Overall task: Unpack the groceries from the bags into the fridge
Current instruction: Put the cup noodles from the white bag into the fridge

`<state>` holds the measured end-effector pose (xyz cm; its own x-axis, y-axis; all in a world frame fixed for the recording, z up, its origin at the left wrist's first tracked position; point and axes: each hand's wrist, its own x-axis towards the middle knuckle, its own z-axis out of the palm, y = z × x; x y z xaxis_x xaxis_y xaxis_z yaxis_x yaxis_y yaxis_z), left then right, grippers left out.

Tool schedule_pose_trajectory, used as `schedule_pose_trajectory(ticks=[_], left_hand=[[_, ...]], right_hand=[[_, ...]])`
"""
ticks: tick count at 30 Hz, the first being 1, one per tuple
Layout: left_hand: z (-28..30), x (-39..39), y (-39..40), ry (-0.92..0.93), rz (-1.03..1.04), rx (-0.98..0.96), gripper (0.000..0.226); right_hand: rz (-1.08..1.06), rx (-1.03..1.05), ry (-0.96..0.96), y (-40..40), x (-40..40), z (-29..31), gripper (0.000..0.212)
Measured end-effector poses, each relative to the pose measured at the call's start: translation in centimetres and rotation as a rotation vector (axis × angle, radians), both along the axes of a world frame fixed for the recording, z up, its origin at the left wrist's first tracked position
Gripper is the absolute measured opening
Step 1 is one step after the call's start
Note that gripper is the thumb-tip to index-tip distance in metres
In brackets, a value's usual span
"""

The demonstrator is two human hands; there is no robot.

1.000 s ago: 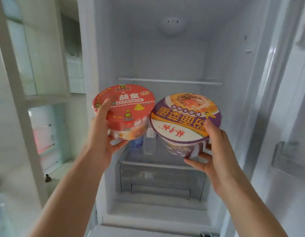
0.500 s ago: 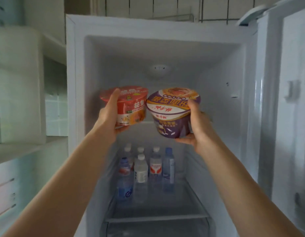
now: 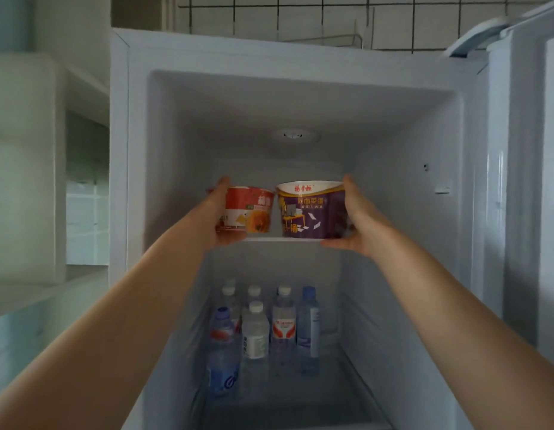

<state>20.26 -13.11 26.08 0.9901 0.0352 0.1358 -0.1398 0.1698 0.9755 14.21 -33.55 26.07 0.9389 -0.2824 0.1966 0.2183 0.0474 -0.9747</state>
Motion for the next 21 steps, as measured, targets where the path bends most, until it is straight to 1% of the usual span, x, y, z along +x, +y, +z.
schedule_pose_trajectory(ticks=[1,2,3,4,5,6,7,8,9,10,12,15,21], left_hand=[[-0.2,0.3,0.0,-0.002,0.007,0.029,0.045],[-0.5,0.5,0.1,-0.008,0.019,0.065,0.045],[-0.8,0.7,0.2,-0.024,0.049,0.13,0.048],[-1.1,1.1,0.3,-0.054,0.107,0.238,0.06],[-1.4,1.8,0.4,-0.101,0.219,0.4,0.08],[-1.7,2.2,0.5,-0.172,0.361,0.593,0.098],[-1.9,2.4,0.6,-0.281,0.515,0.769,0.103],[-2.1,2.4,0.6,-0.418,0.636,0.882,0.097],[-2.2,2.4,0.6,-0.559,0.69,0.943,0.088],[-2.1,2.5,0.6,-0.681,0.694,0.984,0.081],[-1.9,3.3,0.6,-0.798,0.649,1.05,0.069],[-1.5,4.8,0.2,-0.779,0.596,1.098,0.054],[-0.1,8.3,-0.1,-0.66,0.478,1.095,0.039]], right_hand=[[-0.012,-0.069,0.006,-0.3,-0.1,-0.2,0.036],[-0.05,-0.179,0.014,-0.5,-0.1,-0.4,0.029],[-0.125,-0.35,0.007,-0.8,0.0,-0.8,0.025],[-0.232,-0.527,-0.023,-1.0,0.1,-1.2,0.025],[-0.355,-0.667,-0.082,-1.0,0.3,-1.5,0.033],[-0.449,-0.743,-0.166,-1.0,0.6,-1.8,0.05],[-0.476,-0.768,-0.255,-0.9,0.9,-2.1,0.068],[-0.475,-0.784,-0.345,-0.6,1.2,-2.3,0.08],[-0.467,-0.815,-0.406,-0.4,1.9,-2.4,0.086],[-0.464,-0.844,-0.433,-0.3,2.4,-2.4,0.086],[-0.455,-0.866,-0.439,-0.3,3.5,-2.3,0.078],[-0.463,-0.888,-0.443,-0.3,5.1,-2.0,0.07],[-0.435,-0.919,-0.378,-0.4,9.8,-1.0,0.062]])
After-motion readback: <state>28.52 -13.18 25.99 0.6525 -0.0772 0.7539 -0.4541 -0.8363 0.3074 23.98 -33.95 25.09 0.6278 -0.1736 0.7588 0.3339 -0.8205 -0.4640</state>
